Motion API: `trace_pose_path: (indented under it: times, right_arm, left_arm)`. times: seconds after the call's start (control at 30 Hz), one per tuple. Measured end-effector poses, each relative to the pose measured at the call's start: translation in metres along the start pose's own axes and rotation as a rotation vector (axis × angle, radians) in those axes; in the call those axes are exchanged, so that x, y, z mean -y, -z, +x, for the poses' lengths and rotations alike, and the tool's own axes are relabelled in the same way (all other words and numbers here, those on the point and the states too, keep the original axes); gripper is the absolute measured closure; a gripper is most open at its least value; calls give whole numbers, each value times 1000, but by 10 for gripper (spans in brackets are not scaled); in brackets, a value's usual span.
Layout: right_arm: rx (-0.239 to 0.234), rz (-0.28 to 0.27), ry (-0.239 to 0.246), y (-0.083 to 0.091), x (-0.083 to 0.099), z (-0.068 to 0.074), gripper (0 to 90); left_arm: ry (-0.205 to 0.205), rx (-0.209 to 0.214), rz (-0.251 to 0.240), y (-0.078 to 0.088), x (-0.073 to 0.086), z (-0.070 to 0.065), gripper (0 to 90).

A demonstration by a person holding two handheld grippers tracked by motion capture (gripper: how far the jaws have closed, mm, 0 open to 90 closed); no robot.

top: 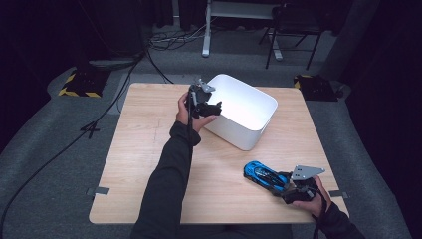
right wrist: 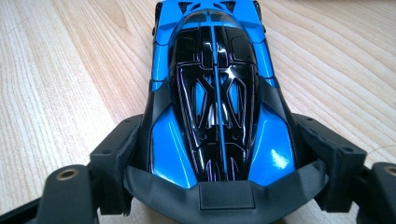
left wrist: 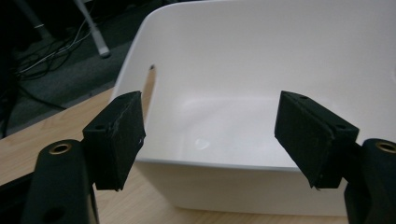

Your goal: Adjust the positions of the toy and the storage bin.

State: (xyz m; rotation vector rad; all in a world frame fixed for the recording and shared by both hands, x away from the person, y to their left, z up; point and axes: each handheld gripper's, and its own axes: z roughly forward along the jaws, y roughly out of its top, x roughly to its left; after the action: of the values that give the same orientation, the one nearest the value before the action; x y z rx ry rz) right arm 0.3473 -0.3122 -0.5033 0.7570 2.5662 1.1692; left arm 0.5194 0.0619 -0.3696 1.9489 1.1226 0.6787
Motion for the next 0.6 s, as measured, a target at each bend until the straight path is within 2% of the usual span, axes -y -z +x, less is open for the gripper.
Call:
trace_pose_path:
  times: [0.07, 0.1, 0.13, 0.17, 0.23, 0.33, 0.4, 0.43, 0.47, 0.5, 0.53, 0.57, 0.6]
  right_arm:
    - [1, 0, 1, 0, 0, 0, 239]
    - [1, 0, 1, 0, 0, 0, 240]
    - [1, 0, 1, 0, 0, 0, 240]
    - [1, 0, 0, 0, 0, 0, 239]
    - [1, 0, -1, 0, 0, 0, 239]
    - [1, 0, 0, 0, 0, 0, 239]
    - [1, 0, -1, 0, 0, 0, 239]
    - [1, 0, -1, 0, 0, 0, 240]
    - [1, 0, -1, 0, 0, 0, 240]
    - [1, 0, -1, 0, 0, 0, 240]
    - [0, 0, -2, 0, 0, 0, 240]
    - [-1, 1, -2, 0, 0, 0, 240]
    - [0, 0, 0, 0, 0, 0, 240]
  left_arm:
    - [4, -41, 21, -6, 2, 10, 244]
    - [4, -41, 35, -9, 3, 15, 244]
    - [23, -38, 30, -11, 4, 19, 237]
    - [41, -53, 24, -13, 4, 23, 243]
    - [47, -53, 26, -16, 4, 29, 262]
    - [78, 7, 35, -21, 5, 35, 320]
    - [79, 24, 60, -23, 4, 37, 335]
    - [83, 46, 84, -25, 4, 37, 338]
    - [66, 59, 125, -27, 4, 38, 356]
    - [75, 60, 158, -29, 4, 38, 335]
    - [66, 46, 185, -31, 5, 38, 335]
    - [48, 56, 207, -32, 6, 39, 342]
    - [62, 79, 217, -31, 7, 39, 364]
